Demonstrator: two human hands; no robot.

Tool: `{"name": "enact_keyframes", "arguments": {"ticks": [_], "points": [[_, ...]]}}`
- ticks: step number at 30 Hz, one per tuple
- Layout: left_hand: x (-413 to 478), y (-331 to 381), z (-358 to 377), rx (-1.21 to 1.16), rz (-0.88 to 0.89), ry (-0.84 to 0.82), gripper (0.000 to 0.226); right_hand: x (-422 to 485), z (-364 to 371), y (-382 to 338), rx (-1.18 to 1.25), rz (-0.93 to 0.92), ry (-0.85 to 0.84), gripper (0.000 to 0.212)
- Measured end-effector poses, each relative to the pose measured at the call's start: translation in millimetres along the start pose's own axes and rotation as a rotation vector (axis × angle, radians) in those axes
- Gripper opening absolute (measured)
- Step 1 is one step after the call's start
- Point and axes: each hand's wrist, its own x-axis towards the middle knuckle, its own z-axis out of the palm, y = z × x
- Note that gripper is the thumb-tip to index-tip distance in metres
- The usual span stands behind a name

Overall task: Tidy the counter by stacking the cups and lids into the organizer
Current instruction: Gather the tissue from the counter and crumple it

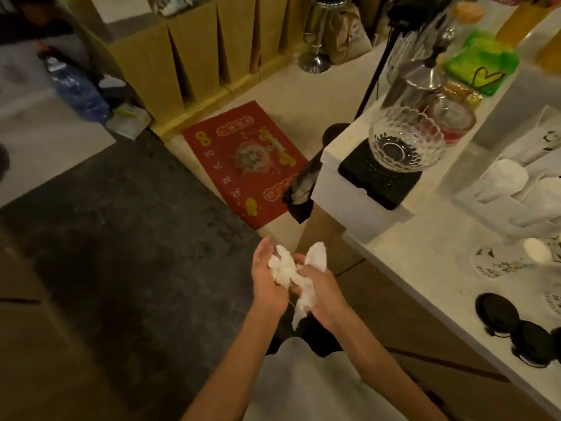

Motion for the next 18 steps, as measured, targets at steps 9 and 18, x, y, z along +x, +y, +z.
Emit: {"name": "enact_keyframes", "arguments": {"ticks": [9, 18], "points": [[23.1, 37.1, -28.2, -0.042, 0.116, 0.128, 0.027, 14.8, 67.9, -6.5, -0.503, -0.083, -0.04, 0.012], [70.9, 11.3, -53.3, 0.002, 0.299, 0.469, 0.027, 53.2, 105.8, 24.9, -0.033, 0.054, 0.109, 0.024]]}}
